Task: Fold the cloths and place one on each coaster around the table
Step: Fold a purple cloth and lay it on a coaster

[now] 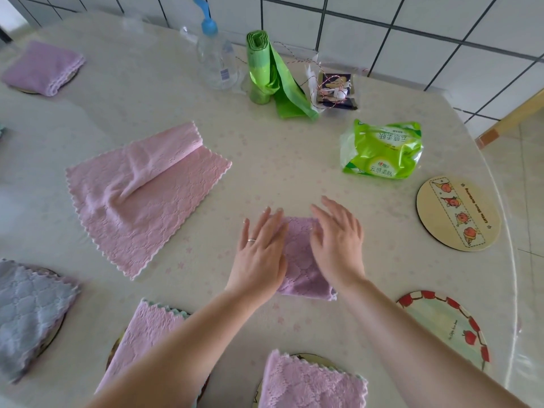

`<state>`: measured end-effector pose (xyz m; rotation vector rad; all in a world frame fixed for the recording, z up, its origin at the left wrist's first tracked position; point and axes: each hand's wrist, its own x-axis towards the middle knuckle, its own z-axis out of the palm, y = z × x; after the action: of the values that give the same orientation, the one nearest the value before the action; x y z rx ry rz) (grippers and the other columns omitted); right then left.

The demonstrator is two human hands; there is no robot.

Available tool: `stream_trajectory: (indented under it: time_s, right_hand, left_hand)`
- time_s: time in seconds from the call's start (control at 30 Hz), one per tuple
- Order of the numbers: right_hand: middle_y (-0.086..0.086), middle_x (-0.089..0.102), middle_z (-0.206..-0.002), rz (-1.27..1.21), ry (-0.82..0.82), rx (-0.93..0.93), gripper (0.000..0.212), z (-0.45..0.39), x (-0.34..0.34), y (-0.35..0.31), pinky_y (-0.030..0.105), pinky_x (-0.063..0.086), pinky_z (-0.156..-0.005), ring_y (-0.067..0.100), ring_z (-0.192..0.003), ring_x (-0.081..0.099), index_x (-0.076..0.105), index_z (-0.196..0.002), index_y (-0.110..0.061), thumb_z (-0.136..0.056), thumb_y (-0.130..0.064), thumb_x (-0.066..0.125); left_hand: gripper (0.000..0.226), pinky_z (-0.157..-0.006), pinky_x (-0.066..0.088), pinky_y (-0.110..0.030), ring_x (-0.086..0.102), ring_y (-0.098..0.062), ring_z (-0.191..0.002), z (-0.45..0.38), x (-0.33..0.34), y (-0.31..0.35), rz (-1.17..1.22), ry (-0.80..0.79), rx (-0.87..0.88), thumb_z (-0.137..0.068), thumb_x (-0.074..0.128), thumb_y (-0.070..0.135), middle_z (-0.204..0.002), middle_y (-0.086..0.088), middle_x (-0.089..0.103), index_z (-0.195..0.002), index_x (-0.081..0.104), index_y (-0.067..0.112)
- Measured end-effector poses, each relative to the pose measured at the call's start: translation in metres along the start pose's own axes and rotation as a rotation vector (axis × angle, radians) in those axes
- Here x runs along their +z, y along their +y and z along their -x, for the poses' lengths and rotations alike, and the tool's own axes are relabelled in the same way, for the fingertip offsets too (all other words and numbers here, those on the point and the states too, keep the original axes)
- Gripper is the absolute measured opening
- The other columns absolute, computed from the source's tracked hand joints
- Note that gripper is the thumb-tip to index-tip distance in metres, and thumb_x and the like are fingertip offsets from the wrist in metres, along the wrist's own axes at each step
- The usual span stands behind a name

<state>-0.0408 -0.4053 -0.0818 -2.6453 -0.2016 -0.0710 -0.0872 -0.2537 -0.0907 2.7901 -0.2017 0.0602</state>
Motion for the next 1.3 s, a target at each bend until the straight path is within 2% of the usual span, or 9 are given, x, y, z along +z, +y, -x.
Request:
stream_trajectory:
  time_s: [0.13,0.33,0.5,0.63,0.77,0.93,1.07,1.17,1.3]
  right_hand:
    - [0.003,0.049,-0.139,0.142,-0.135,-0.158,0.05,0.035,0.025,-0.007,0.05,0.013,-0.11,0.017,-0.132,0.033,0.051,-0.13,-0.018,-0.085,-0.03,0.035]
    - [0.006,0.04,-0.146,0.347,-0.276,-0.176,0.062,0.034,0.02,0.024,0.057,0.013,-0.111,0.024,-0.135,0.036,0.042,-0.138,-0.02,-0.088,-0.055,0.029]
    - [-0.002,0.006,-0.158,0.361,-0.32,-0.021,0.071,0.034,-0.002,0.054,0.052,-0.01,-0.113,0.015,-0.145,-0.002,0.01,-0.149,-0.024,-0.088,-0.061,0.008]
    - [-0.003,0.034,-0.147,-0.003,-0.183,0.187,0.056,0.052,-0.026,0.046,0.04,0.023,-0.114,0.015,-0.136,0.029,0.028,-0.145,-0.018,-0.094,-0.036,0.042]
    - [-0.015,0.051,-0.121,-0.424,-0.234,0.418,0.051,0.073,-0.032,0.018,0.02,0.044,-0.081,0.004,-0.106,0.054,0.035,-0.141,-0.024,-0.092,-0.031,0.05]
    - [-0.009,0.058,-0.09,-0.907,-0.242,0.844,0.05,0.06,-0.021,0.011,0.028,0.048,-0.07,0.008,-0.078,0.058,0.049,-0.132,-0.016,-0.086,-0.031,0.063]
    - [-0.002,0.04,-0.048,-1.223,-0.368,1.011,0.015,0.065,-0.028,0.005,0.02,0.03,-0.041,0.011,-0.039,0.033,0.062,-0.074,-0.013,-0.088,-0.019,0.061]
    - [0.001,0.039,-0.048,-1.303,-0.37,1.045,0.024,0.079,-0.041,0.004,0.018,0.03,-0.041,0.013,-0.042,0.033,0.06,-0.063,-0.014,-0.087,-0.017,0.062]
    - [0.015,0.063,-0.076,-1.421,-0.189,0.938,0.014,0.118,-0.064,0.016,0.03,0.045,-0.059,0.025,-0.066,0.059,0.065,-0.081,-0.009,-0.087,-0.021,0.063]
  left_hand:
    - [0.061,-0.112,0.022,-0.051,0.025,-0.02,-0.139,0.009,0.02,0.0,-0.063,-0.126,0.004,-0.084,0.044,0.04,-0.146,-0.006,0.039,-0.137,0.042,0.01]
    - [0.062,-0.114,0.015,-0.051,0.017,-0.016,-0.141,0.007,0.022,-0.008,-0.12,-0.173,-0.047,-0.089,0.026,0.044,-0.152,-0.003,0.027,-0.144,0.028,0.014]
    - [0.074,-0.116,-0.008,-0.041,-0.005,-0.014,-0.144,0.006,0.008,-0.028,-0.138,-0.234,-0.17,-0.085,0.005,0.06,-0.157,0.002,0.001,-0.148,-0.001,0.021]
    - [0.062,-0.112,0.02,-0.04,0.025,-0.025,-0.138,0.018,-0.012,-0.037,0.076,-0.08,-0.254,-0.093,0.037,0.045,-0.15,-0.006,0.03,-0.145,0.023,0.014]
    - [0.05,-0.087,0.045,-0.034,0.053,-0.015,-0.107,0.035,-0.022,-0.025,0.423,-0.087,-0.405,-0.091,0.052,0.033,-0.125,0.007,0.056,-0.137,0.038,0.021]
    - [0.019,-0.081,0.045,-0.028,0.06,0.001,-0.087,0.026,-0.028,-0.017,0.829,-0.226,-0.56,-0.084,0.055,0.036,-0.097,0.017,0.07,-0.101,0.064,0.036]
    - [0.027,-0.081,0.045,-0.028,0.061,-0.008,-0.085,0.026,-0.038,-0.019,0.894,-0.144,-0.67,-0.083,0.064,0.027,-0.09,0.009,0.067,-0.109,0.062,0.021]
    - [0.016,-0.055,0.04,-0.019,0.056,-0.007,-0.063,0.034,-0.039,-0.008,1.102,-0.131,-0.783,-0.086,0.061,0.007,-0.077,0.004,0.06,-0.1,0.06,0.015]
    - [0.029,-0.057,0.028,-0.026,0.046,-0.017,-0.065,0.051,-0.03,0.024,1.266,-0.204,-0.834,-0.084,0.059,-0.003,-0.068,0.0,0.051,-0.07,0.057,0.022]
